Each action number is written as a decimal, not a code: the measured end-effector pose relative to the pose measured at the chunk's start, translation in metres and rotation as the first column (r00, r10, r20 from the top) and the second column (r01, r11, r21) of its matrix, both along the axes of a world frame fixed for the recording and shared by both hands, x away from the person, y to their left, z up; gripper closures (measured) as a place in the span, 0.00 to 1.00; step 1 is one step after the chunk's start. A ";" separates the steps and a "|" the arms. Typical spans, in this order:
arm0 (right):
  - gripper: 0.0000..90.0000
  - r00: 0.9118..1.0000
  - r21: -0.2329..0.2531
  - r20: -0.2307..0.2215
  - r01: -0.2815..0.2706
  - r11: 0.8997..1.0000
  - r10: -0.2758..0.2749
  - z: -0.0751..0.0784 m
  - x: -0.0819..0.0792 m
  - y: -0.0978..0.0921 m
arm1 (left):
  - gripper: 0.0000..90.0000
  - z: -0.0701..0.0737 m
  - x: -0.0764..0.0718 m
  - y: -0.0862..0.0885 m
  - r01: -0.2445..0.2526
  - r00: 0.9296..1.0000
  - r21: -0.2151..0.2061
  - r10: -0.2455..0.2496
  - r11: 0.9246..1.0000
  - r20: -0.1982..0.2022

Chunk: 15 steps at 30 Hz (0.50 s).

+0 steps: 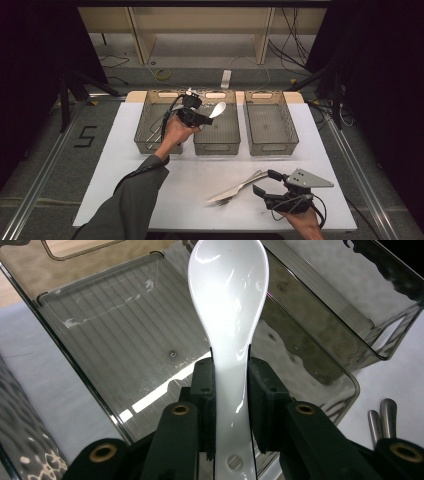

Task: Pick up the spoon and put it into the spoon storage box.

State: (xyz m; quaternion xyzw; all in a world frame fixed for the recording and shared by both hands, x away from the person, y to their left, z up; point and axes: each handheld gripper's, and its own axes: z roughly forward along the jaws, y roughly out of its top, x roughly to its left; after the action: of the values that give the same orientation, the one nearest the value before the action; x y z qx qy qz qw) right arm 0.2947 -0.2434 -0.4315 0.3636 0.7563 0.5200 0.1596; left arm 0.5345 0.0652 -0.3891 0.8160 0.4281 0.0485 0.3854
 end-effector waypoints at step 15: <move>0.28 1.000 -0.001 0.003 -0.003 1.000 0.003 0.000 0.000 0.000 | 0.83 -0.014 0.009 -0.013 -0.017 0.999 0.016 0.018 1.000 -0.028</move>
State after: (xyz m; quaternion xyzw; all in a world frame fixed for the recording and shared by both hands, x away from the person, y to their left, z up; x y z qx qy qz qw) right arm 0.2945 -0.2434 -0.4316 0.3616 0.7569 0.5203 0.1600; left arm 0.5439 0.0517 -0.4035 0.8158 0.4403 0.0436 0.3724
